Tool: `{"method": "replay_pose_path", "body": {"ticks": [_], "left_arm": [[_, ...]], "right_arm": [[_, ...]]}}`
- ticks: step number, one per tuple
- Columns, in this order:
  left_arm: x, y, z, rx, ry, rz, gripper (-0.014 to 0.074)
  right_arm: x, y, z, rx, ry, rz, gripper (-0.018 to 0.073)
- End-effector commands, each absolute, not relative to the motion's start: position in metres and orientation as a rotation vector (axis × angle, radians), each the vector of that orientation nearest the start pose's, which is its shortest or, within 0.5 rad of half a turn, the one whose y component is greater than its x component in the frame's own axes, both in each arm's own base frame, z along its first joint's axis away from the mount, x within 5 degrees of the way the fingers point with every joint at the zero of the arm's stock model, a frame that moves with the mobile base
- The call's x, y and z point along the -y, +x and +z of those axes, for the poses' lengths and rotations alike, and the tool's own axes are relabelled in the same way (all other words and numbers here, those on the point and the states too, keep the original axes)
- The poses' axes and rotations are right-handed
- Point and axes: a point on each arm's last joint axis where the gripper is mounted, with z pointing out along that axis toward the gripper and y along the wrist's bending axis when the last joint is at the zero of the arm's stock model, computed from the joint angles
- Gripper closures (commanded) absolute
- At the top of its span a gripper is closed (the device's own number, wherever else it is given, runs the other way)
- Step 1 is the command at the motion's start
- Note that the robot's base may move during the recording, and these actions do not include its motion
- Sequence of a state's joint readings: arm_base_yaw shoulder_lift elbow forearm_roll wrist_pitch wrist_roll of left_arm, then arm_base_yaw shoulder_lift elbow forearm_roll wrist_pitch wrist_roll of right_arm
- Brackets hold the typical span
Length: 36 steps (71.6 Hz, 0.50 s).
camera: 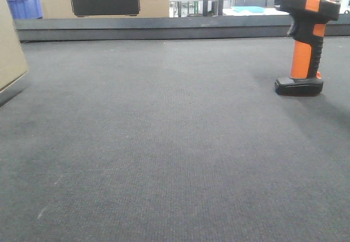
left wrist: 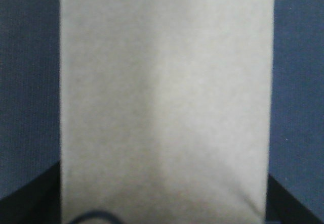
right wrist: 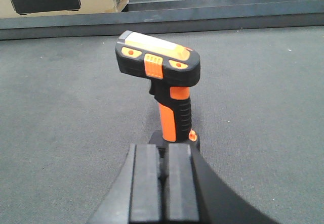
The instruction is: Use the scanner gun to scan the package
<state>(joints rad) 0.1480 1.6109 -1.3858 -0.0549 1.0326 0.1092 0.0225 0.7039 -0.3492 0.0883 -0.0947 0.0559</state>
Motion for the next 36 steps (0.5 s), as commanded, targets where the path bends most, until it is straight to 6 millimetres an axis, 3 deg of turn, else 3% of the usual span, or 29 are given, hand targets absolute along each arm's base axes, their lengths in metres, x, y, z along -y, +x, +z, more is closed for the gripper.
{"method": "replay_pose_path", "body": {"ticks": [1, 17, 36], "left_arm": [[-0.0446, 0.3338, 0.3133, -2.677, -0.072, 0.007, 0.0707], [-0.0442, 0.3344, 0.3136, -2.67, -0.076, -0.001, 0.0678], [-0.0438, 0.3344, 0.3136, -2.67, -0.078, -0.007, 0.0292]], "right_arm": [[-0.0019, 0.1462, 0.2753, -1.727, 0.112, 0.109, 0.0727], [-0.0019, 0.1462, 0.2753, -1.727, 0.112, 0.109, 0.0727], [-0.0019, 0.1462, 0.2753, -1.727, 0.112, 0.109, 0.0727]]}}
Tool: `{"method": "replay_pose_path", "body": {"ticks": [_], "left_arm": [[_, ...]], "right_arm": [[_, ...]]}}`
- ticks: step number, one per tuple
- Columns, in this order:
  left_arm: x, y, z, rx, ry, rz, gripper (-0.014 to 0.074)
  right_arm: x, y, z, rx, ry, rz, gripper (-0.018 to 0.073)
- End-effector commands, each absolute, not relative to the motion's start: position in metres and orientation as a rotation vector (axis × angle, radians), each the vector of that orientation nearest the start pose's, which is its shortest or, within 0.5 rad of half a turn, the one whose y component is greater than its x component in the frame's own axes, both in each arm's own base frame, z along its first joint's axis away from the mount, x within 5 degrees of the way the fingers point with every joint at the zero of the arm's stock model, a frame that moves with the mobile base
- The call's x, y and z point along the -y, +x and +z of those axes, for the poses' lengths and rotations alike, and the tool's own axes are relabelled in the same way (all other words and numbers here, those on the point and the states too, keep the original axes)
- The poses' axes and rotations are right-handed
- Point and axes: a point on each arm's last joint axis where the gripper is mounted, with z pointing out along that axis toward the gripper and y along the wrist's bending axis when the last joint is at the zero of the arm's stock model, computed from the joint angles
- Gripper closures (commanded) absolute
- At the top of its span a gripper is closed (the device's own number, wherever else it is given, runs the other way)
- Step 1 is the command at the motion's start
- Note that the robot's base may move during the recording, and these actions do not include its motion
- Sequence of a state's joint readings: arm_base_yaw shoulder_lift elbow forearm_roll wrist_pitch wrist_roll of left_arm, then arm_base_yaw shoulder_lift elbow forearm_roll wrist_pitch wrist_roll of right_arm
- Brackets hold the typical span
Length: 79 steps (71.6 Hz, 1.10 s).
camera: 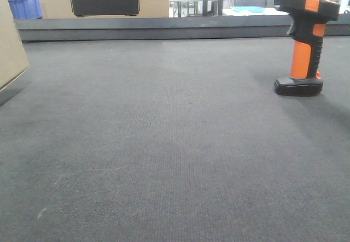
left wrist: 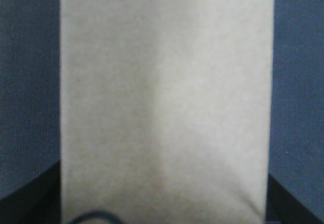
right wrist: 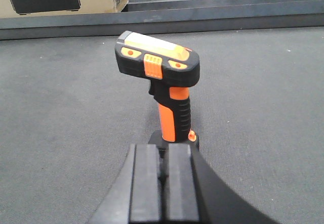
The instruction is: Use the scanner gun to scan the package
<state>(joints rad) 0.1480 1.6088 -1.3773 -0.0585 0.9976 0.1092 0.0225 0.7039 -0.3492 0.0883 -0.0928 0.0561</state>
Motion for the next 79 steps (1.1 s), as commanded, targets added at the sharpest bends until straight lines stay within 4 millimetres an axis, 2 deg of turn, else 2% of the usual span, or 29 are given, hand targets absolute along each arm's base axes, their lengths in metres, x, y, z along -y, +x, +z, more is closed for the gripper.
{"method": "replay_pose_path", "body": {"ticks": [1, 22, 28, 36, 49, 55, 60, 66, 75, 76, 79], "left_arm": [[-0.044, 0.334, 0.314, -2.67, -0.078, -0.007, 0.0278], [-0.044, 0.334, 0.313, -2.674, -0.078, -0.008, 0.0034], [-0.043, 0.332, 0.316, -2.67, -0.077, -0.007, 0.0016], [-0.044, 0.325, 0.333, -2.645, -0.061, 0.033, 0.0018], [-0.044, 0.301, 0.379, -2.501, -0.071, 0.098, 0.0059], [-0.041, 0.282, 0.402, -2.418, -0.091, 0.093, 0.0111], [-0.038, 0.268, 0.415, -2.367, -0.097, 0.075, 0.02], [-0.035, 0.253, 0.428, -2.308, -0.097, 0.066, 0.0381], [-0.028, 0.236, 0.432, -2.232, -0.107, 0.004, 0.0685], [-0.027, 0.234, 0.432, -2.224, -0.109, -0.005, 0.071], [-0.025, 0.229, 0.432, -2.192, -0.116, -0.029, 0.0708]], "right_arm": [[-0.002, 0.146, 0.275, -1.727, 0.112, 0.109, 0.0727], [-0.002, 0.146, 0.275, -1.729, 0.112, 0.109, 0.0727], [-0.002, 0.146, 0.275, -1.729, 0.112, 0.109, 0.0727], [-0.002, 0.146, 0.275, -1.729, 0.112, 0.109, 0.0727], [-0.002, 0.146, 0.275, -1.729, 0.112, 0.109, 0.0727], [-0.002, 0.146, 0.275, -1.729, 0.112, 0.109, 0.0727], [-0.002, 0.146, 0.275, -1.729, 0.112, 0.109, 0.0727], [-0.002, 0.146, 0.275, -1.729, 0.112, 0.109, 0.0727], [-0.002, 0.146, 0.275, -1.727, 0.112, 0.109, 0.0727], [-0.002, 0.146, 0.275, -1.727, 0.112, 0.109, 0.0727], [-0.002, 0.145, 0.276, -1.723, 0.111, 0.109, 0.0727]]}}
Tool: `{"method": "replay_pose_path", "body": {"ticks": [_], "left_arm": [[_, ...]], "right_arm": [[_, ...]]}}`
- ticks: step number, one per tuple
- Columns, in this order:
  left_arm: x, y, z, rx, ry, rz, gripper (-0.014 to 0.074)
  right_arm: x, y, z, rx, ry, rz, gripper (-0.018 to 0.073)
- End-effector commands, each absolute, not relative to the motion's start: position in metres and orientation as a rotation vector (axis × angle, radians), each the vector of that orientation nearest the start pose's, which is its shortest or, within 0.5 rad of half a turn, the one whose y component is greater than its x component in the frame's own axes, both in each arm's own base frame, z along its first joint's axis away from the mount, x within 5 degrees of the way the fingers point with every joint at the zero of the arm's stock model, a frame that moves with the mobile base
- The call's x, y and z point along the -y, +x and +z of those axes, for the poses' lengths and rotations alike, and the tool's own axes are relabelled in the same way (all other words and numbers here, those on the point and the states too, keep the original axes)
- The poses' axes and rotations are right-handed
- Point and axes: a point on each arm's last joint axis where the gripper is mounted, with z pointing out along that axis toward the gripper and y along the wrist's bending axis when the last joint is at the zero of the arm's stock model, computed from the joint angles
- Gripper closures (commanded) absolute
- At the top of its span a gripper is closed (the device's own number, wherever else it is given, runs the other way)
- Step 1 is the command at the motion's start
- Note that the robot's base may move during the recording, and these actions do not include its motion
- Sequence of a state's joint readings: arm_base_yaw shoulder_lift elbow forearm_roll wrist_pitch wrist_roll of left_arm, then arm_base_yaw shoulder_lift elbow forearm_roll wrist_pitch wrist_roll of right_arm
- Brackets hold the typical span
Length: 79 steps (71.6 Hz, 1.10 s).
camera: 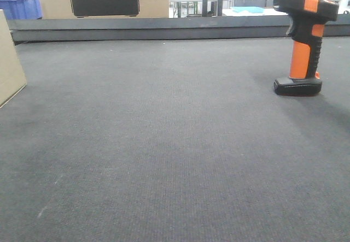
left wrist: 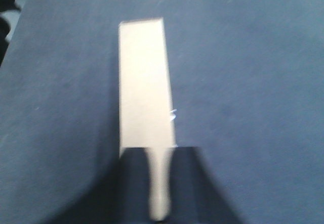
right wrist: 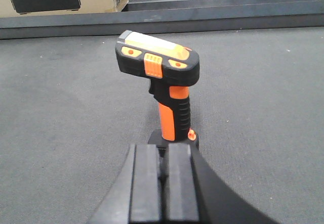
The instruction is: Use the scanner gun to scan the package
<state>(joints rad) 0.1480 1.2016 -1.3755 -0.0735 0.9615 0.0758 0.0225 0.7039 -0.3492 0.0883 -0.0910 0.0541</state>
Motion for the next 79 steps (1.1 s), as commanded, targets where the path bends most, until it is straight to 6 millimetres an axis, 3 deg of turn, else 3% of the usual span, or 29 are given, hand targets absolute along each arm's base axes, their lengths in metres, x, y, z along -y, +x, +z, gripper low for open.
{"method": "replay_pose_path", "body": {"ticks": [1, 12, 24, 42, 55, 69, 79], "left_arm": [[-0.024, 0.227, 0.429, -2.187, -0.119, -0.038, 0.0708], [-0.019, 0.209, 0.422, -1.985, -0.156, -0.09, 0.0708], [-0.019, 0.182, 0.4, -1.735, -0.224, -0.095, 0.0708], [-0.016, 0.148, 0.344, -1.776, -0.242, -0.082, 0.0708], [-0.013, 0.133, 0.322, -1.788, -0.272, -0.113, 0.0708], [-0.015, 0.107, 0.306, -1.571, -0.274, -0.052, 0.0708], [-0.012, 0.09, 0.293, -1.544, -0.238, -0.025, 0.0708]], "right_arm": [[-0.002, 0.145, 0.276, -1.723, 0.111, 0.109, 0.0727], [-0.002, 0.13, 0.287, -1.654, 0.106, 0.115, 0.0727], [-0.002, 0.109, 0.289, -1.674, 0.026, 0.052, 0.0727], [-0.001, 0.081, 0.292, -1.64, 0.022, 0.048, 0.0727], [-0.002, 0.068, 0.288, -1.67, 0.034, 0.065, 0.0727], [-0.001, 0.056, 0.291, -1.617, 0.033, 0.066, 0.0727], [-0.001, 0.053, 0.291, -1.614, 0.033, 0.067, 0.0727]]}}
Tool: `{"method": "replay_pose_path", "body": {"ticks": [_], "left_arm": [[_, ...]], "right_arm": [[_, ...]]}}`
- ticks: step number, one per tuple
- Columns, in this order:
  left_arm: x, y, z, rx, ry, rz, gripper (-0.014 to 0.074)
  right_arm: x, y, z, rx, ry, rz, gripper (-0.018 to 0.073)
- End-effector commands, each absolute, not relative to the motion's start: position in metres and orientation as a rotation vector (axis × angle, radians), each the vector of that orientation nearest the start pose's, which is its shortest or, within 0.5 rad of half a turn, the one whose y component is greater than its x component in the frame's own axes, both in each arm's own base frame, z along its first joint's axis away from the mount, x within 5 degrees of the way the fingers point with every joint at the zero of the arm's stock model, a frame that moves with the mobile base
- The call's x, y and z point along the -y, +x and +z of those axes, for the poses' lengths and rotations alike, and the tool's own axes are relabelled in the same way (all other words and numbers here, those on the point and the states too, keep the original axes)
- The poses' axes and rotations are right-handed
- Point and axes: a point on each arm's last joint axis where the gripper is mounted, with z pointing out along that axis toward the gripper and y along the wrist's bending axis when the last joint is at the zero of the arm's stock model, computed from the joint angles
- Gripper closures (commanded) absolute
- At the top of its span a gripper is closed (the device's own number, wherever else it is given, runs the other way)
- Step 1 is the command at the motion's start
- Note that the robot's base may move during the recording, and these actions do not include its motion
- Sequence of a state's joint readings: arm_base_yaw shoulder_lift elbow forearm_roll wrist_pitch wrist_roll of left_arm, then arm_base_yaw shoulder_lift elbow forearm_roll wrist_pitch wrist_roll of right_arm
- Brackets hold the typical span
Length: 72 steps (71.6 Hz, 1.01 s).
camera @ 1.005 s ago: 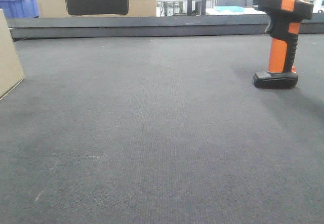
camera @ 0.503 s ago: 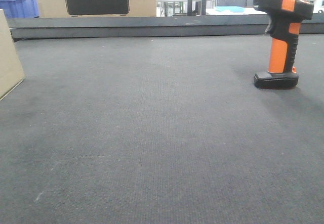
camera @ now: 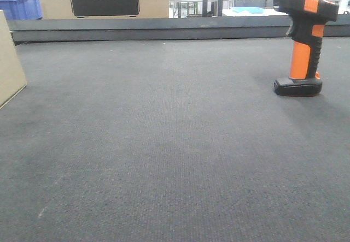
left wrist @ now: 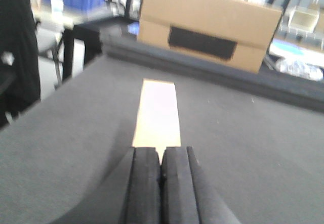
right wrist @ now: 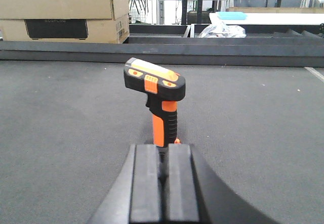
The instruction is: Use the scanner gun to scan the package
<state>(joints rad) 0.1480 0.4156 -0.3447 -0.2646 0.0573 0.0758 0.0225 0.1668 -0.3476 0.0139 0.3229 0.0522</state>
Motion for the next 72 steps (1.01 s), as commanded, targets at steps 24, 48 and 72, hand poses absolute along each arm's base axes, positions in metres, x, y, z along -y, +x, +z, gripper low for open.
{"method": "replay_pose_path", "body": {"ticks": [24, 48, 72], "left_arm": [[-0.008, 0.065, 0.295, -1.461, -0.204, -0.022, 0.0708], [-0.008, 0.064, 0.295, -1.457, -0.204, -0.022, 0.0708], [-0.008, 0.064, 0.295, -1.457, -0.204, -0.022, 0.0708]], "right_arm": [[-0.001, 0.053, 0.289, -1.628, 0.033, 0.066, 0.0727], [-0.001, 0.053, 0.289, -1.628, 0.033, 0.066, 0.0727], [-0.001, 0.053, 0.289, -1.629, 0.036, 0.063, 0.0727]]}}
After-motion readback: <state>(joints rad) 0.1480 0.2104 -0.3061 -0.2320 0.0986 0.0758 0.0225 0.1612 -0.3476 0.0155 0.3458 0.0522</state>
